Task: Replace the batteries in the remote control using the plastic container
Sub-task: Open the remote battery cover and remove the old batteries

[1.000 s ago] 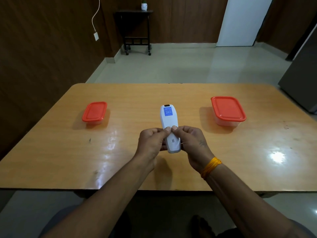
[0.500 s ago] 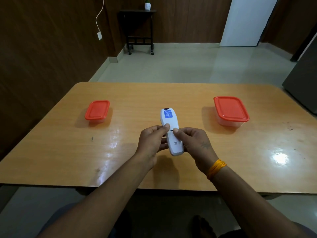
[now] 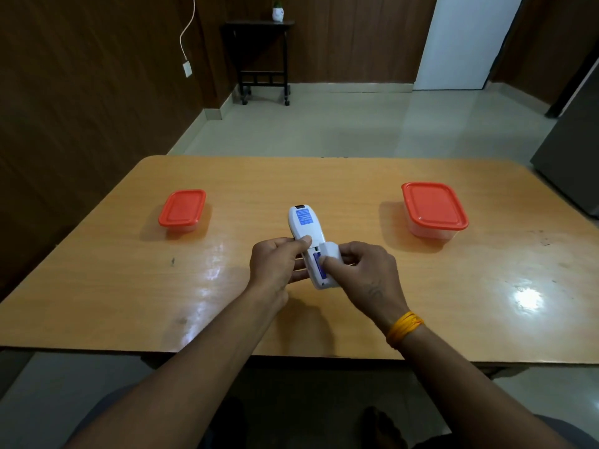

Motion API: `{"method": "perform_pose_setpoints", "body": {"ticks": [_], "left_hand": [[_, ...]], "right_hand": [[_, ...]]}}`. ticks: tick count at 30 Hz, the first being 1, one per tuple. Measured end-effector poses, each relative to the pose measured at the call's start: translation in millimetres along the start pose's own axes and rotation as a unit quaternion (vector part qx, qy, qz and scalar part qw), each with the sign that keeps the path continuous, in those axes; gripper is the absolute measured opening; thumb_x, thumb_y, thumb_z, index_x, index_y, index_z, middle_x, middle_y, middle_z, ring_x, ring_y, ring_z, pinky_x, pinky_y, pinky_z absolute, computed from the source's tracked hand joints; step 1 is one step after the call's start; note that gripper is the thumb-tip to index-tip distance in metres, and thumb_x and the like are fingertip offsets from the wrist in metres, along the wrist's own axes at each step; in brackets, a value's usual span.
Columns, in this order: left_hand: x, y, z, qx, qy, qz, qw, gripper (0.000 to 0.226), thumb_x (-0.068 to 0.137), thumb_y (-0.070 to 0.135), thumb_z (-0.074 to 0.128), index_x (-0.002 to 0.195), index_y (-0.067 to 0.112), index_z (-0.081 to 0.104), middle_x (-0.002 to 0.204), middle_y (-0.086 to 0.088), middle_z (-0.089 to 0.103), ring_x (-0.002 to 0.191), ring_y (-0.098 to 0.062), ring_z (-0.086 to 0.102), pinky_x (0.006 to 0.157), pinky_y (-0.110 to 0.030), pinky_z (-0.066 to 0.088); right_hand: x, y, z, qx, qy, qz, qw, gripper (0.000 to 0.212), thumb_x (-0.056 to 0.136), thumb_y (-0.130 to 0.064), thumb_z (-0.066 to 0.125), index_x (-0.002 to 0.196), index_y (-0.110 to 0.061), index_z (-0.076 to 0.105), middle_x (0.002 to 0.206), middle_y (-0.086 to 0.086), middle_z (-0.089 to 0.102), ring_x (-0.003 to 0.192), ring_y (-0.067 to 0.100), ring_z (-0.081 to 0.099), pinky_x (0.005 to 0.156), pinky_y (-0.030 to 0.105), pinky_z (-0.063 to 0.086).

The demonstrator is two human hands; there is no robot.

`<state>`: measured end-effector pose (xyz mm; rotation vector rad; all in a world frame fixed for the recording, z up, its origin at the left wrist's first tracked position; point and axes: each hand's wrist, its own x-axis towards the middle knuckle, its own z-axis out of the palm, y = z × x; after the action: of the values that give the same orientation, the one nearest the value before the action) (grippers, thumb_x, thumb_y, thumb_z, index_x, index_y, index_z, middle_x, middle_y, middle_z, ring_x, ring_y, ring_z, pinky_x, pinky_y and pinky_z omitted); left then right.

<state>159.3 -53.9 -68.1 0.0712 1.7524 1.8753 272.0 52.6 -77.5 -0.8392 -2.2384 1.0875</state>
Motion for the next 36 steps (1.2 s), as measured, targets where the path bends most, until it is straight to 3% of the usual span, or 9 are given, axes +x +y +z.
{"method": "perform_pose_setpoints", "body": {"ticks": [3, 6, 10, 17, 21, 24, 27, 31, 36], "left_hand": [[2.0, 1.2, -3.2, -0.012, -0.001, -0.012, 1.0, 0.008, 0.094, 0.009, 0.075, 0.098, 0.002, 0.074, 0.096, -0.018, 0.082, 0.077, -0.031, 0.082, 0.06, -0.038, 0.065], [2.8, 1.4, -3.8, -0.011, -0.012, -0.021, 1.0, 0.015, 0.094, 0.009, 0.075, 0.105, -0.002, 0.073, 0.095, -0.018, 0.081, 0.075, -0.029, 0.082, 0.059, -0.036, 0.065], [2.3, -1.4, -3.5, -0.001, -0.016, -0.033, 0.999, 0.018, 0.094, 0.009, 0.075, 0.108, -0.003, 0.073, 0.098, -0.02, 0.081, 0.077, -0.031, 0.082, 0.06, -0.037, 0.066], [4.5, -2.8, -8.2, 0.007, -0.014, -0.041, 0.999, 0.019, 0.095, 0.01, 0.075, 0.109, -0.002, 0.073, 0.099, -0.018, 0.082, 0.078, -0.03, 0.082, 0.062, -0.038, 0.067], [4.9, -4.4, -9.9, 0.011, -0.028, -0.042, 0.999, 0.022, 0.096, 0.012, 0.074, 0.112, -0.002, 0.073, 0.097, -0.017, 0.082, 0.078, -0.029, 0.082, 0.066, -0.039, 0.067], [5.8, -5.4, -11.8, 0.022, -0.051, -0.04, 0.998, 0.026, 0.097, 0.014, 0.072, 0.118, -0.001, 0.072, 0.098, -0.016, 0.082, 0.081, -0.028, 0.082, 0.068, -0.038, 0.067], [7.9, -10.5, -13.8, 0.064, -0.068, -0.029, 0.995, 0.032, 0.098, 0.011, 0.072, 0.128, 0.003, 0.067, 0.109, -0.017, 0.081, 0.089, -0.031, 0.082, 0.076, -0.042, 0.068], [12.2, -22.4, -17.3, 0.183, -0.029, 0.024, 0.982, 0.048, 0.088, 0.011, 0.081, 0.132, 0.002, 0.066, 0.112, -0.012, 0.081, 0.095, -0.027, 0.081, 0.088, -0.046, 0.066], [9.2, -26.4, -22.6, 0.296, -0.002, 0.064, 0.953, 0.033, 0.088, 0.011, 0.077, 0.121, 0.011, 0.078, 0.111, -0.005, 0.081, 0.097, -0.019, 0.078, 0.087, -0.035, 0.064]], "right_hand": [[10.1, 9.2, -7.2, 0.003, 0.029, 0.033, 0.999, 0.033, 0.081, -0.049, 0.081, 0.095, -0.019, 0.082, 0.083, -0.006, 0.078, 0.078, 0.012, 0.072, 0.073, 0.039, 0.062], [20.6, 26.6, -13.2, -0.123, 0.045, 0.042, 0.991, 0.048, 0.081, -0.049, 0.082, 0.112, -0.013, 0.076, 0.104, 0.006, 0.072, 0.096, 0.024, 0.066, 0.079, 0.034, 0.049], [24.5, 46.0, -11.2, -0.259, -0.004, 0.029, 0.965, 0.046, 0.083, -0.048, 0.08, 0.102, -0.008, 0.069, 0.103, 0.013, 0.063, 0.095, 0.035, 0.063, 0.071, 0.033, 0.034], [19.2, 43.1, -10.6, -0.342, 0.002, -0.002, 0.94, 0.05, 0.087, -0.053, 0.077, 0.105, -0.008, 0.065, 0.108, 0.012, 0.06, 0.101, 0.035, 0.06, 0.07, 0.035, 0.037], [10.5, 23.9, -8.1, -0.209, 0.068, -0.078, 0.972, 0.036, 0.091, -0.041, 0.076, 0.113, -0.013, 0.073, 0.105, 0.006, 0.069, 0.09, 0.027, 0.067, 0.075, 0.036, 0.053], [5.8, 11.1, 0.6, -0.008, -0.033, 0.021, 0.999, 0.027, 0.097, -0.039, 0.07, 0.112, -0.018, 0.078, 0.097, -0.004, 0.077, 0.085, 0.014, 0.073, 0.076, 0.039, 0.063], [0.3, 10.5, 8.9, 0.108, -0.12, 0.106, 0.981, 0.021, 0.095, -0.027, 0.075, 0.113, -0.016, 0.076, 0.089, 0.003, 0.081, 0.078, 0.014, 0.078, 0.058, 0.024, 0.06], [-1.1, 13.5, 19.3, 0.149, -0.114, 0.137, 0.973, 0.019, 0.091, -0.021, 0.082, 0.105, -0.01, 0.078, 0.086, 0.009, 0.081, 0.075, 0.018, 0.079, 0.059, 0.025, 0.06], [-2.8, 23.2, 39.7, 0.08, -0.084, 0.131, 0.985, 0.016, 0.086, -0.034, 0.081, 0.089, -0.018, 0.083, 0.077, 0.001, 0.081, 0.075, 0.021, 0.077, 0.073, 0.043, 0.063]]}}
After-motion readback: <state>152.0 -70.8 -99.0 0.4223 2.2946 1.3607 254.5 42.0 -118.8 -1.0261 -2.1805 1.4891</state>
